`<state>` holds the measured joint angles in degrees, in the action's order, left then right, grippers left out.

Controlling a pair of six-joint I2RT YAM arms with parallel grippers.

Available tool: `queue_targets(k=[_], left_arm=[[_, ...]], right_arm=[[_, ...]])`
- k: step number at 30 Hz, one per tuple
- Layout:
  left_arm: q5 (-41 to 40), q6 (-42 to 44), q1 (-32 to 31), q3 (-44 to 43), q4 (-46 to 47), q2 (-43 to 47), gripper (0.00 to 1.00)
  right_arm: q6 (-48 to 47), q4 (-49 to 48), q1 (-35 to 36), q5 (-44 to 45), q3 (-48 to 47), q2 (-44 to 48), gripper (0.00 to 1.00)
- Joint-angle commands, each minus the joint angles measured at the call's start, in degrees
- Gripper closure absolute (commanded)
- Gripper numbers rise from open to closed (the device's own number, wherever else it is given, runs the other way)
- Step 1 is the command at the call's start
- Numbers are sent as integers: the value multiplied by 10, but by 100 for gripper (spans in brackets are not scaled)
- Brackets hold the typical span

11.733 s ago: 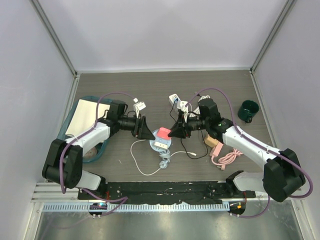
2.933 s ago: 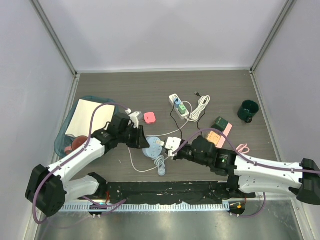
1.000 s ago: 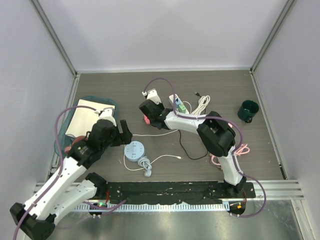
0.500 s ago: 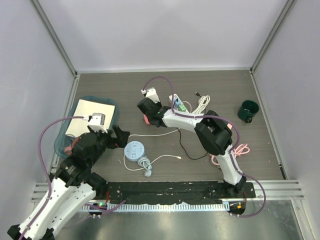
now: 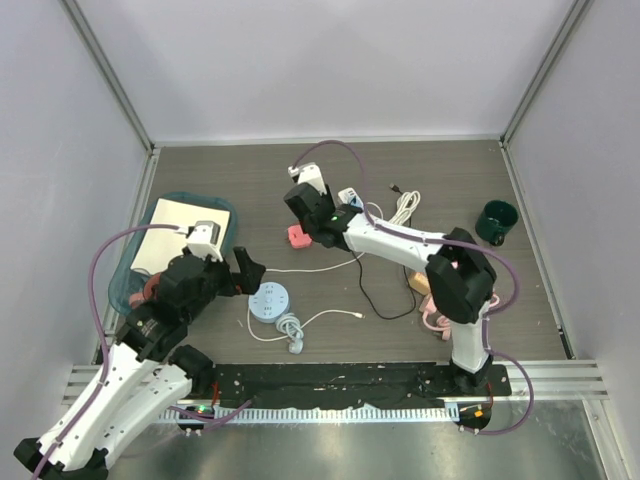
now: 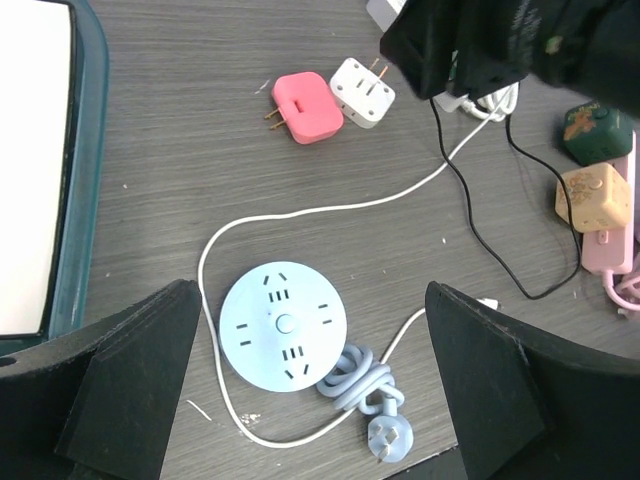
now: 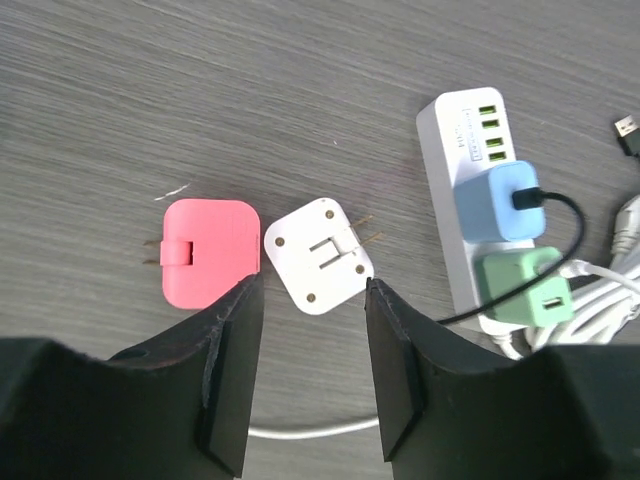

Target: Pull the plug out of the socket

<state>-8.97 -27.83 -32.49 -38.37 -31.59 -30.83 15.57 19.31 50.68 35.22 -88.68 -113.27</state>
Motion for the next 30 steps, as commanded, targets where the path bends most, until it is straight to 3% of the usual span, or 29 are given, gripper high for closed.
queue_targets(k=[1, 10, 18, 27, 30], left_arm=[[45, 7, 1, -19, 7, 2, 0], [65, 10, 1, -6, 21, 18, 0], [78, 13, 1, -3, 23, 17, 0], [84, 13, 1, -2, 23, 17, 0], [92, 15, 1, -4, 26, 12, 0]], right_arm=[[-37, -9, -30, -48, 31, 87, 50], [-69, -2, -151, -162, 94, 168, 43], [-79, 42, -198, -210, 113, 187, 40], [-2, 135, -218, -105, 174, 293, 40], [72, 170, -223, -48, 206, 335, 40]])
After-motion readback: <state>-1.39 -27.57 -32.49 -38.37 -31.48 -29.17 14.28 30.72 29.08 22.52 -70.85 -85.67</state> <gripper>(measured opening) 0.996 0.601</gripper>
